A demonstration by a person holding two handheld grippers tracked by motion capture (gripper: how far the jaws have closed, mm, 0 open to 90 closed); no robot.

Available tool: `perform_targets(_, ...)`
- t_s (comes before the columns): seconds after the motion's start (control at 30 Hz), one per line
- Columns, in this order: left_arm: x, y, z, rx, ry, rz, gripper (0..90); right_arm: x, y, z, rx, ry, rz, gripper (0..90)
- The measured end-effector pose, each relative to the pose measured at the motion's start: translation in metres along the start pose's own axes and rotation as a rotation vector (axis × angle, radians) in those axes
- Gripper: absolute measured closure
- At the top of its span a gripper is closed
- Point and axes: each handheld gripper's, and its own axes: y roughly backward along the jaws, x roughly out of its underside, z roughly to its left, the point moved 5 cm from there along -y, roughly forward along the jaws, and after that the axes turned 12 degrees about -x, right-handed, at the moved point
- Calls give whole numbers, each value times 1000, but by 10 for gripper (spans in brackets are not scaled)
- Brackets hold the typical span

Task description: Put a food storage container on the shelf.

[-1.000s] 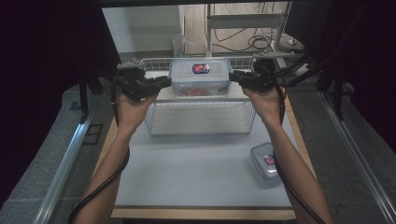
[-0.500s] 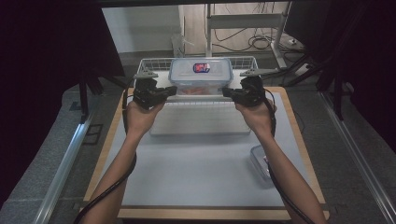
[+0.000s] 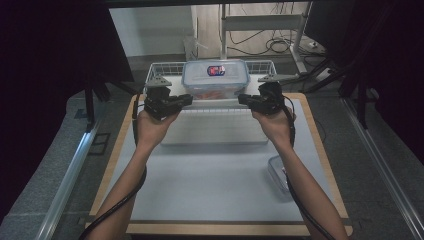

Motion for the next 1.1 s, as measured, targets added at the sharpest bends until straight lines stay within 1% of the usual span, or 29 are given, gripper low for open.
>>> perform_targets(0.03,1,1,-2,4,-5,-1,761,1,2,3,-7,7,-1,794)
perform_targets(0.07,2,3,-5,5,-10,-2,761,1,2,3,-7,7,-1,794)
perform_targets(0.13,5,4,-9,4,-32,1,720,3,3,7,-21,19,6,756)
perform_targets(0.2,9,5,-13,4,-48,7,685,6,4,11,-25,30,13,730)
perform_targets(0.23,12,6,-15,4,-59,11,670,7,5,12,-26,35,13,712)
perform_targets(0.33,18,8,-20,8,-75,17,613,11,7,17,-41,37,3,662)
perform_targets(0.4,23,10,-22,16,-79,19,578,15,8,20,-47,37,5,622)
perform_targets(0.43,25,11,-23,20,-80,19,553,18,8,22,-48,45,8,583)
perform_targets(0.47,27,12,-24,23,-81,15,553,18,8,22,-48,45,8,583)
perform_targets(0.53,34,15,-26,36,-75,14,530,22,9,23,-48,45,6,546)
perform_targets(0.6,40,16,-27,38,-75,15,507,25,10,25,-52,47,5,512)
perform_targets(0.8,60,19,-31,23,-86,34,411,38,12,32,-56,60,10,422)
perform_targets(0.9,69,21,-32,25,-93,49,387,45,13,35,-55,71,17,376)
perform_targets(1.0,78,22,-35,21,-106,65,357,55,13,38,-54,90,40,325)
perform_targets(1.1,87,24,-38,15,-112,75,325,65,12,42,-46,123,62,275)
